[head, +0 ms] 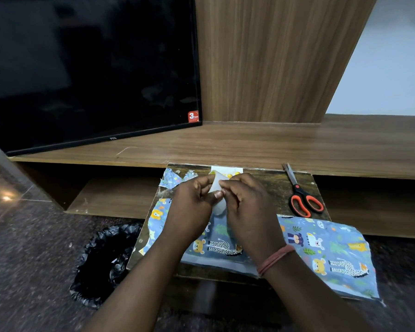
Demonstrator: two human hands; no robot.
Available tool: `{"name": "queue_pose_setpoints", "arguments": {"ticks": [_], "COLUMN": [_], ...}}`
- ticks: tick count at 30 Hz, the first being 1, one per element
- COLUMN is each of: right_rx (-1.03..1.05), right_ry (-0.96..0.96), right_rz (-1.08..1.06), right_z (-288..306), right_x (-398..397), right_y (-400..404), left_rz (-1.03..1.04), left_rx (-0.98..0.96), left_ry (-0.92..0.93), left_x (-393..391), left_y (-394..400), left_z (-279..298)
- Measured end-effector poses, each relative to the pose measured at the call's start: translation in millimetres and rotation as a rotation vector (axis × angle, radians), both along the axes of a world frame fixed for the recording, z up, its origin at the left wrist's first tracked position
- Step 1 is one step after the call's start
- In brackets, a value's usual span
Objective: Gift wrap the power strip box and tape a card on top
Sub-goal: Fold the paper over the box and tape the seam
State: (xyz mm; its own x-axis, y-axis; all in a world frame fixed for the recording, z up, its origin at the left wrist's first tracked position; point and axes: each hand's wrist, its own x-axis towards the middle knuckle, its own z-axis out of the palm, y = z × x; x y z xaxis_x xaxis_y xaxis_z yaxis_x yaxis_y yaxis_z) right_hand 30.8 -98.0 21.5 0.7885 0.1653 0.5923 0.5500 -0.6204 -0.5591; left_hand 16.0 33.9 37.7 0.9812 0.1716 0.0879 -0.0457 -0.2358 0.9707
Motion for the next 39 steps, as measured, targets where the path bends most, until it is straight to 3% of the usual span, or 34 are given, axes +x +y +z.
{"name": "queue_pose_setpoints", "arguments": {"ticks": [12,19,23,32,36,39], "right_rx": [0.034,-0.146,-0.256,-0.281,-0.258,-0.126], "right_ry": [0.056,-0.030,-0.051,0.018,0.030,0.099], "right_rz": [0.013,-0.002,-0.012,0.118,0.178,0.196], "right_z": [6.2,3.8,4.6,11.6,12.4,11.9], "right_x": [7.4,7.8,7.9,10.0,7.9,8.8], "right_y": [-7.5,-7.5,-7.1,-10.8,-11.1,-15.0], "left_rz": [-0.095,-0.089,-0.129,-0.229,-0.194,-0.184], "left_rx": [0.369,0.491,0.466,0.083,0.089,0.123], "left_ry": [-0.071,-0.085,-0.088,0.050,0.040,0.049], "left_x": [3.0,1.8,4.0,1.7,2.9,3.4], "left_y": [3.4,4.8,8.3,17.8,22.5,24.4], "left_z": [-0.6,-0.8,-3.5,6.4,7.7,7.3]}}
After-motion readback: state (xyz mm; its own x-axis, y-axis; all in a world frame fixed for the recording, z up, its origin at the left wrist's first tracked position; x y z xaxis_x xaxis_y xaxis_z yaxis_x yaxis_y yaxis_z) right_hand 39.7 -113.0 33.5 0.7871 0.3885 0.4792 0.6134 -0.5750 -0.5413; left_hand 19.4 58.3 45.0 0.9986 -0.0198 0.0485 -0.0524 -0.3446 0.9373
